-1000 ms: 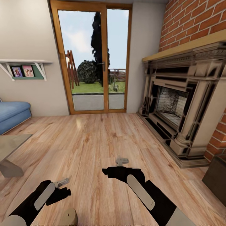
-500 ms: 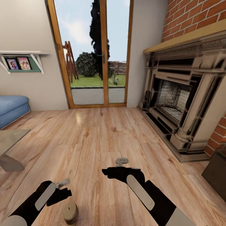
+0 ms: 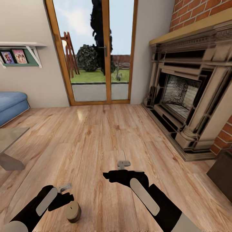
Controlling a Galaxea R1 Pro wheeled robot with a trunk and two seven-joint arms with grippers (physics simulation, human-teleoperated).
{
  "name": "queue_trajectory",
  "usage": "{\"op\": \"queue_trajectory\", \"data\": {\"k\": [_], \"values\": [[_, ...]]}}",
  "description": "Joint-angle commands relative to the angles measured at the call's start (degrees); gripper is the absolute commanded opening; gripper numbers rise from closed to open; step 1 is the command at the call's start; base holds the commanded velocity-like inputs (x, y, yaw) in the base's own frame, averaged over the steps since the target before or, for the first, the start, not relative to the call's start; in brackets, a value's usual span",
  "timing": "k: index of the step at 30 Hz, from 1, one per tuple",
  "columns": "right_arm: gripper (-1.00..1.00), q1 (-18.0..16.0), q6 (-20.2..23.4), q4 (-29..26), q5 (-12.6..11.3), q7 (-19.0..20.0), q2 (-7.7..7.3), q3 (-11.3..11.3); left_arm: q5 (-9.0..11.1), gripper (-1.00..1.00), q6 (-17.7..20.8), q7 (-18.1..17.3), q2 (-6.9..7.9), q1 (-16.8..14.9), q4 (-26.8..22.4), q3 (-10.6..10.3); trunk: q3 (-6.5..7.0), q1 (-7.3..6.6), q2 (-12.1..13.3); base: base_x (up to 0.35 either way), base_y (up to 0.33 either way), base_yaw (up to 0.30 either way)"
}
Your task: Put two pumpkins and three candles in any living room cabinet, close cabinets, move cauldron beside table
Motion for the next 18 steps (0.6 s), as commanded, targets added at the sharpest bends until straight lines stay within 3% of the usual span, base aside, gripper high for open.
{"op": "queue_trajectory", "data": {"k": [1, 7, 12, 18], "values": [[1.00, -0.04, 0.05, -0.11, -0.59, -0.57, -0.02, 0.06, 0.54, 1.00, 0.00, 0.54, 0.07, -0.04, -0.11, -0.27, -0.28, 0.01, -0.04, 0.000, 0.000, 0.000], [1.00, -0.05, 0.04, -0.16, -0.57, -0.56, -0.06, 0.06, 0.55, 1.00, -0.05, 0.11, 0.03, -0.04, -0.14, -0.27, -0.73, 0.06, -0.07, 0.000, 0.000, 0.000], [1.00, -0.02, 0.07, -0.16, -0.10, -0.56, 0.08, 0.14, 0.02, 1.00, -0.13, -4.75, 0.35, -0.04, -0.02, -0.35, -1.61, 0.17, -0.12, 0.000, 0.000, 0.000], [1.00, -0.04, 0.00, -0.16, 0.06, -0.56, 0.03, 0.13, -0.09, 1.00, -0.14, -5.23, 0.55, -0.04, -0.12, -0.36, -1.61, 0.17, -0.12, 0.000, 0.000, 0.000]]}}
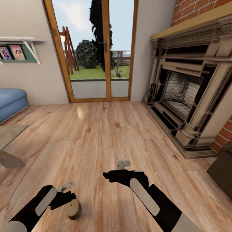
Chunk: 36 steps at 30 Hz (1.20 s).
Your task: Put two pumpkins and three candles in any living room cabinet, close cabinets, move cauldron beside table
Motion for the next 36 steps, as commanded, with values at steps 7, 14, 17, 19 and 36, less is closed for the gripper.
{"op": "queue_trajectory", "data": {"k": [7, 14, 17, 19, 36], "values": [[1.00, -0.05, 0.09, -0.08, -0.62, -0.59, -0.06, 0.03, 0.56, 1.00, 0.03, 0.49, 0.17, -0.03, -0.09, -0.26, -1.38, 0.14, -0.10, 0.000, 0.000, 0.000], [1.00, -0.06, 0.09, -0.15, -0.62, -0.59, -0.01, 0.08, 0.62, 1.00, -0.28, 0.40, 0.11, -0.03, 0.08, -0.26, -2.93, 0.32, -0.20, 0.000, 0.000, 0.000], [1.00, -0.03, 0.08, -0.15, -0.62, -0.58, -0.03, 0.08, 0.68, 1.00, -0.37, 0.30, 0.08, -0.03, 0.06, -0.26, -3.60, 0.40, -0.24, 0.000, 0.000, 0.000], [1.00, -0.02, 0.08, -0.15, -0.62, -0.59, -0.05, 0.08, 0.71, 1.00, -0.39, 0.23, 0.04, -0.03, 0.07, -0.26, -4.04, 0.45, -0.26, 0.000, 0.000, 0.000], [1.00, -0.08, 0.17, -5.90, -0.80, -0.59, -0.16, 0.21, 0.12, 1.00, -1.01, 0.31, 0.17, -0.03, 0.19, -0.26, -5.59, 0.63, -0.36, 0.000, 0.000, 0.000]]}}
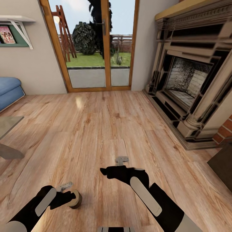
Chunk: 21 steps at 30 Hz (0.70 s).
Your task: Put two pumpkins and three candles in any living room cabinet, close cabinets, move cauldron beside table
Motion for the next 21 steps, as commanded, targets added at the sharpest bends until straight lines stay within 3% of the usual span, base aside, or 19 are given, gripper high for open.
{"op": "queue_trajectory", "data": {"k": [1, 10, 21], "values": [[1.00, -0.05, 0.07, -0.58, -0.62, -0.59, -0.01, 0.09, 0.60, 1.00, 0.04, 0.50, 0.07, -0.03, -0.09, -0.26, -0.05, -0.01, -0.02, 0.021, 0.000, 0.000], [1.00, -0.03, 0.08, -1.55, -0.67, -0.58, -0.02, 0.27, 0.60, 1.00, 0.01, 0.59, -0.03, -0.03, -0.10, -0.25, -0.05, -0.01, -0.02, 0.063, 0.023, 0.000], [1.00, -0.04, 0.08, -1.55, -0.75, -0.56, -0.02, 0.36, 0.60, 1.00, -0.38, 0.71, 0.08, -0.03, -0.11, -0.09, -0.05, -0.01, -0.02, 0.157, 0.105, 0.000]]}}
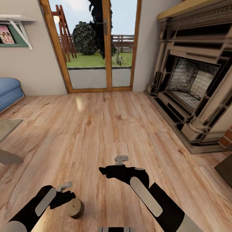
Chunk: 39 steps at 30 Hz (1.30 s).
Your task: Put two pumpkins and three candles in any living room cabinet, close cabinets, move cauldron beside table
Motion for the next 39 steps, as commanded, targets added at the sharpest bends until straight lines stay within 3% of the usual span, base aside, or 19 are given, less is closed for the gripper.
{"op": "queue_trajectory", "data": {"k": [1, 17, 29, 32, 35, 39], "values": [[1.00, -0.05, 0.07, -0.05, -0.60, -0.59, 0.00, 0.05, 0.60, 1.00, -0.02, 0.52, 0.07, -0.03, -0.07, -0.27, -0.05, 0.01, -0.02, 0.107, 0.082, 0.000], [1.00, 0.00, 0.71, -1.21, -0.57, -0.54, 0.00, 0.14, 0.60, 1.00, -0.48, 0.52, 0.00, -0.03, -0.21, -0.27, -0.05, 0.01, -0.02, 0.078, 0.022, 0.000], [1.00, 0.03, 3.23, -6.50, -0.80, -0.05, -0.33, 0.36, -0.05, 1.00, -5.80, 0.43, 0.00, -0.03, 0.12, -0.48, -2.71, 0.32, -0.18, 0.000, 0.000, 0.000], [1.00, 0.03, 3.45, -6.70, -0.92, 1.58, -0.35, 0.42, -0.96, 1.00, -7.40, 0.30, -0.14, -0.03, 0.20, -0.59, -3.37, 0.39, -0.22, 0.000, 0.000, 0.000], [1.00, 0.03, 3.49, -6.74, -0.95, 5.72, -0.35, 0.41, -1.25, 1.00, -7.80, 0.26, -0.22, -0.03, 0.27, -0.61, -4.04, 0.47, -0.26, 0.000, 0.000, 0.000], [1.00, 0.03, 3.50, -6.72, -0.95, 7.44, -0.35, 0.40, -1.57, 1.00, -7.89, 0.26, -0.40, -0.03, 0.28, -0.69, -4.93, 0.57, -0.32, 0.000, 0.000, 0.000]]}}
